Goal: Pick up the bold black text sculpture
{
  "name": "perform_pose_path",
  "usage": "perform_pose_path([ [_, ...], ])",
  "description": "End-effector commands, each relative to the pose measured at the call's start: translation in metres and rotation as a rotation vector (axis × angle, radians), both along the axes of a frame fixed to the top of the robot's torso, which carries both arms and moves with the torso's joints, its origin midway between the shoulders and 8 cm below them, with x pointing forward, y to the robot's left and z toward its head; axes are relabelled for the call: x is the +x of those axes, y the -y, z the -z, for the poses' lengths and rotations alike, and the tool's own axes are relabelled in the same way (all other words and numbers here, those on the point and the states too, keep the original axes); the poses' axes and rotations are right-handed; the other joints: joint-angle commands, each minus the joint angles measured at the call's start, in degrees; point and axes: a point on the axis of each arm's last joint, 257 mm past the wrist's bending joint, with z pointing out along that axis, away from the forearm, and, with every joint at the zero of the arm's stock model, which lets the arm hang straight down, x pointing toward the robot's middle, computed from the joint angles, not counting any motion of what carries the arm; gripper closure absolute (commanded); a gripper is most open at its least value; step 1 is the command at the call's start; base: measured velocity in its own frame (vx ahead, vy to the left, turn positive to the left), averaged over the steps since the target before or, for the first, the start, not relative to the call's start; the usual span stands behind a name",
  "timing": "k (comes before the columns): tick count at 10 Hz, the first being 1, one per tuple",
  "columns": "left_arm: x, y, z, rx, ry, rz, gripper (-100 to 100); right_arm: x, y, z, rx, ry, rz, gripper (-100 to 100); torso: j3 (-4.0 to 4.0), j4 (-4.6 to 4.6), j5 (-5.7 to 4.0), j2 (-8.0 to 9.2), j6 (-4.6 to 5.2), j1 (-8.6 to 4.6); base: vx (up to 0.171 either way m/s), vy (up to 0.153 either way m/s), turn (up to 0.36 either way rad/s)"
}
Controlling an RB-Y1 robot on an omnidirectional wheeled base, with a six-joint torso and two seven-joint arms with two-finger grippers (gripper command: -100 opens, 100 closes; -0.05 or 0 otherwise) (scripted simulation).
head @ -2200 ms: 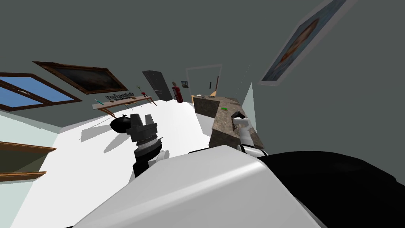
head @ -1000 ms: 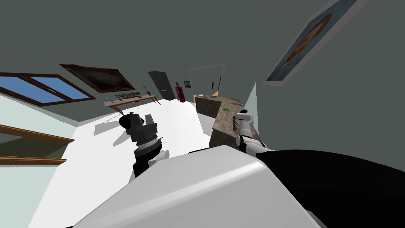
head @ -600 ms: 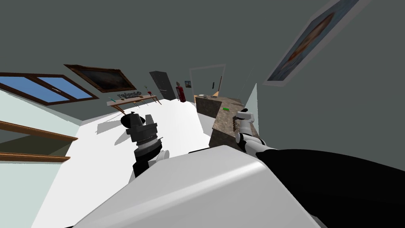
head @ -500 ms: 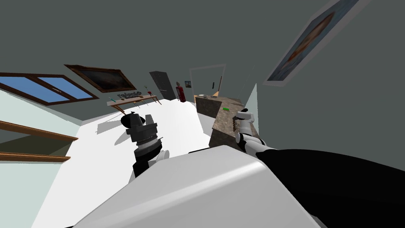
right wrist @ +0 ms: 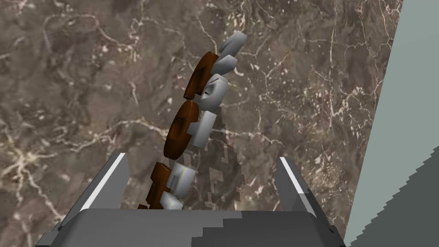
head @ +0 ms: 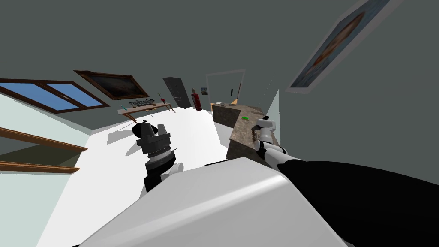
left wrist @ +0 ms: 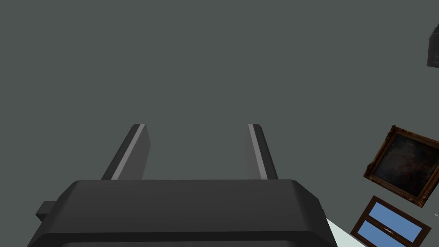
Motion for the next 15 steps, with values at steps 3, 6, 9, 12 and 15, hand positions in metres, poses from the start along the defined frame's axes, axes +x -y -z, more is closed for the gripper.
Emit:
perform_pose_path([
  [3, 0.0, 0.0, 0.0, 0.0, 0.0, 0.0, 0, -0.007, -0.013, 0.008, 0.141, -0.028, 0.103, -100, 0.0, 0.0, 0.0, 0.01, 0.0, -0.01, -0.009, -0.021, 0.014],
  [6, 0.0, 0.0, 0.0, 0.0, 0.0, 0.0, 0, -0.017, -0.027, 0.015, 0.229, -0.075, 0.153, -100, 0.0, 0.0, -0.01, -0.01, -0.01, -0.07, -0.005, -0.029, 0.007],
  [9, 0.0, 0.0, 0.0, 0.0, 0.0, 0.0, 0, -0.022, -0.046, 0.017, 0.342, -0.11, 0.232, -100, -0.01, 0.0, -0.02, -0.01, 0.01, -0.05, -0.003, -0.03, -0.001],
  [12, 0.0, 0.0, 0.0, 0.0, 0.0, 0.0, 0, -0.029, -0.06, 0.019, 0.406, -0.15, 0.269, -100, -0.02, -0.01, -0.02, -0.03, 0.0, -0.08, 0.003, -0.032, -0.002],
  [15, 0.0, 0.0, 0.0, 0.0, 0.0, 0.0, 0, -0.035, -0.08, 0.018, 0.494, -0.196, 0.328, -100, -0.03, -0.01, -0.02, -0.05, 0.0, -0.05, 0.007, -0.032, -0.009],
])
